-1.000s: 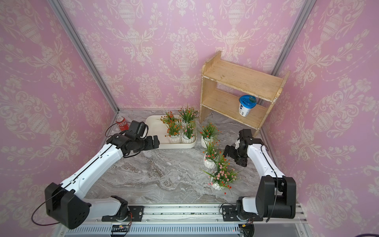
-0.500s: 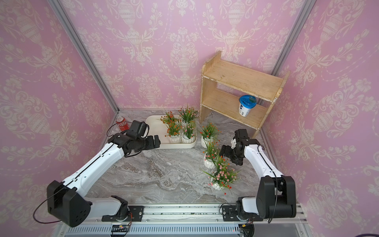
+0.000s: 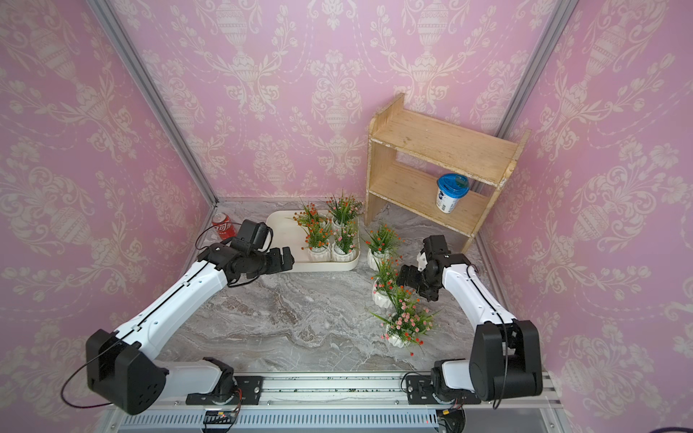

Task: Put the potted gypsophila into the storage box
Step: Pick up the baby's breath potted plant from the center of the board.

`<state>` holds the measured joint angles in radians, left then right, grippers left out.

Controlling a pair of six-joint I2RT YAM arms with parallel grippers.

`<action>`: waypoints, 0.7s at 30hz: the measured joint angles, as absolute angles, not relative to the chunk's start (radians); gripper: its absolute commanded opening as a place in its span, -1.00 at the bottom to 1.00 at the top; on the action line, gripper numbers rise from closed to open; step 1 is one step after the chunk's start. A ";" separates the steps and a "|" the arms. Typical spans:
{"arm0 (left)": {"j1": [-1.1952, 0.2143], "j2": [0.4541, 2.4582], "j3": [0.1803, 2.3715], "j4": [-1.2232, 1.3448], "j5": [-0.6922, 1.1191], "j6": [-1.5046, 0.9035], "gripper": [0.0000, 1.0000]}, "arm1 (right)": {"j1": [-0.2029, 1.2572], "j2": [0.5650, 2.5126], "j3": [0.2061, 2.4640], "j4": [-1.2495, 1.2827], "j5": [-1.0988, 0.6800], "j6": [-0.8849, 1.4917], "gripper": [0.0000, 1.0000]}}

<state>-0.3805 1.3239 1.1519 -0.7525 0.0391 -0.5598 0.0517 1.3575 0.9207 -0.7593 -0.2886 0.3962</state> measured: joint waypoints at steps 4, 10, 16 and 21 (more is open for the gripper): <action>-0.381 1.324 1.152 -0.749 0.039 -0.560 0.98 | 0.069 1.379 0.921 -0.751 -0.282 0.396 0.69; -0.381 1.324 1.149 -0.748 0.039 -0.561 0.98 | 0.088 1.408 0.921 -0.738 -0.262 0.400 0.53; -0.381 1.324 1.145 -0.748 0.039 -0.563 0.98 | 0.100 1.412 0.921 -0.727 -0.253 0.414 0.24; -0.381 1.324 1.140 -0.746 0.039 -0.563 0.98 | 0.120 1.429 0.921 -0.711 -0.251 0.419 0.05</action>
